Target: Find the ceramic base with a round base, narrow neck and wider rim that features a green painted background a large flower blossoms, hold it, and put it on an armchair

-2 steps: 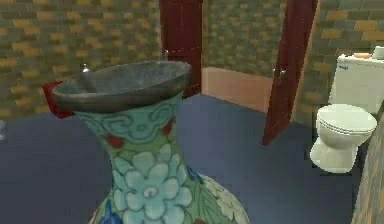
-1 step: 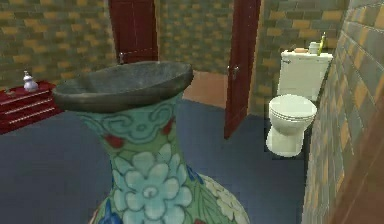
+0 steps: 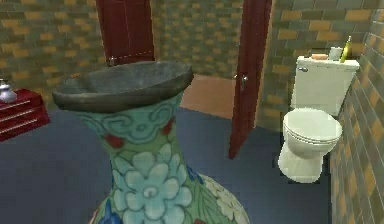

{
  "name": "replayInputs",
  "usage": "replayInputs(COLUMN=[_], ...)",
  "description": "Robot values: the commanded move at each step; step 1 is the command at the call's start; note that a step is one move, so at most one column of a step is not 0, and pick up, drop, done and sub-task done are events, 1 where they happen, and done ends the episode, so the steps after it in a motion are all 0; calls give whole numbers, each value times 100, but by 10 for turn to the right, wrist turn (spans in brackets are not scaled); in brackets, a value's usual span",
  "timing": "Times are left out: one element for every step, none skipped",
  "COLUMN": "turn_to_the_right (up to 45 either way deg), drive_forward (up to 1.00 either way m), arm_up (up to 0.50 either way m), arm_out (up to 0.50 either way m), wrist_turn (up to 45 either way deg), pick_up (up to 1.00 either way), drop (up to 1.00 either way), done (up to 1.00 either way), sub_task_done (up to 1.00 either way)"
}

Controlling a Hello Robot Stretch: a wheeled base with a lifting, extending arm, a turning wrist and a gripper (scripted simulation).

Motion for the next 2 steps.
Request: replayInputs(turn_to_the_right=[-60, 0], drive_forward=[0, 100], arm_up=[0, 0], arm_out=[0, 0], wrist_turn=[0, 0], pick_up=[0, 0], drop=[0, 0], done=[0, 0], sub_task_done=[0, 0])
